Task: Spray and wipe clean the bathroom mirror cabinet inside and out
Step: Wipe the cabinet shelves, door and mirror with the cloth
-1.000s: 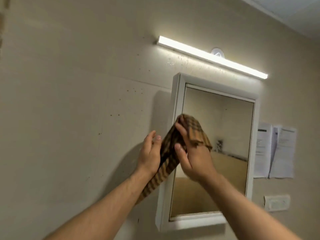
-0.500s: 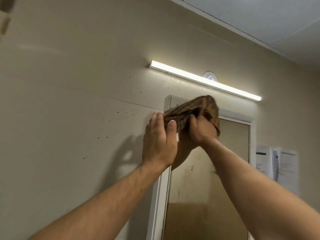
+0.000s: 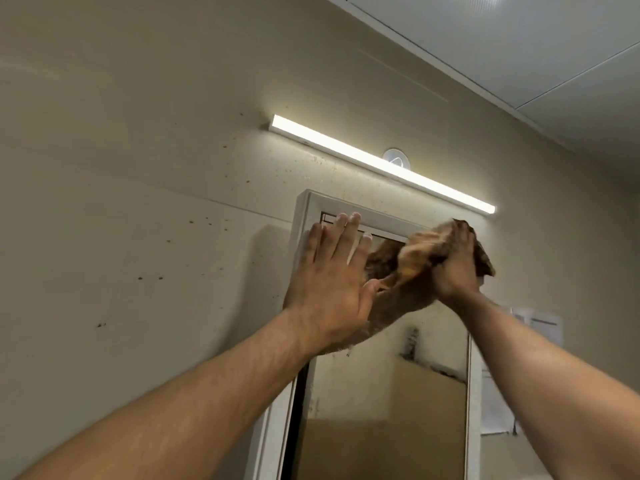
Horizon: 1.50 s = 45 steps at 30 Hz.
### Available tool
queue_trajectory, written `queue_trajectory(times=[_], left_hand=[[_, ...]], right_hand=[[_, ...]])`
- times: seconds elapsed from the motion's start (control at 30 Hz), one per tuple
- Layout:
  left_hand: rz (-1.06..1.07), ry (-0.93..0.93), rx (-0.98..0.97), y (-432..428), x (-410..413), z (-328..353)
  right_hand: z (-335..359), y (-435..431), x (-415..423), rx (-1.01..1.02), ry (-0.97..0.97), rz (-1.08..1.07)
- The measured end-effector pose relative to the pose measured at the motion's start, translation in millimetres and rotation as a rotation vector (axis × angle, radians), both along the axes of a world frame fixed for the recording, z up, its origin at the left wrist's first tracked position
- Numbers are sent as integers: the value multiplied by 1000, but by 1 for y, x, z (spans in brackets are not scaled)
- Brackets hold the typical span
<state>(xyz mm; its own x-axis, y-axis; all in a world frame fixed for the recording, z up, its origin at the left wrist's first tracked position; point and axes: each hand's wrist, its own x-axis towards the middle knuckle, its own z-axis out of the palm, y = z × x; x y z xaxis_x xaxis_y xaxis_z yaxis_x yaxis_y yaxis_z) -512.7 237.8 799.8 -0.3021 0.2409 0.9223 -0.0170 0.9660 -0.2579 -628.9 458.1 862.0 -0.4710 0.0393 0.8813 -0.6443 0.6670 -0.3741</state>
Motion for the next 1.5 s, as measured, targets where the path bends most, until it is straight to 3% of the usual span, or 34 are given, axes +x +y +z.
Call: queue_trajectory(times=[0.1, 0.23, 0.27, 0.37, 0.53, 0.63, 0.73, 0.93, 1.03, 1.1, 1.17, 1.23, 1.33, 1.43, 1.5], left_hand=[[11, -25, -52, 8, -12, 0], [-41, -35, -62, 24, -24, -2], [-45, -29, -69, 26, -26, -2], [-58, 10, -82, 29, -29, -1], [-88, 39, -107, 33, -36, -15], [-68, 19, -181, 38, -41, -31], [-84, -1, -245, 40, -41, -42], [-102, 43, -219, 36, -29, -37], [-119, 65, -180, 24, -19, -39], [-105, 100, -161, 17, -13, -41], [-66, 163, -128, 8, -9, -41], [-59, 231, -28, -4, -7, -41], [-88, 295, 136, -22, -9, -49], [-177, 299, 255, -27, -8, -54], [-234, 288, 319, -26, -6, -56]], right_hand=[[8, 13, 1, -9, -73, 4], [-7, -2, -9, 196, 251, 48], [-4, 4, -12, 182, 246, 55], [0, 50, -36, -30, 26, -9], [-82, 70, -50, 4, -248, -222], [-154, 77, -58, -99, -522, -185], [-176, 83, -39, -139, -615, -60], [-127, 63, -32, -27, -292, 3], [-191, 59, -27, -185, -274, 48], [-249, 67, -15, -85, -396, 50], [-281, 70, 0, 5, -397, -23], [-268, 70, 8, -7, -324, 11], [-191, 63, -5, -91, -377, 148], [-134, 51, -15, -87, -241, 61], [-152, 40, -14, -113, -260, -1]])
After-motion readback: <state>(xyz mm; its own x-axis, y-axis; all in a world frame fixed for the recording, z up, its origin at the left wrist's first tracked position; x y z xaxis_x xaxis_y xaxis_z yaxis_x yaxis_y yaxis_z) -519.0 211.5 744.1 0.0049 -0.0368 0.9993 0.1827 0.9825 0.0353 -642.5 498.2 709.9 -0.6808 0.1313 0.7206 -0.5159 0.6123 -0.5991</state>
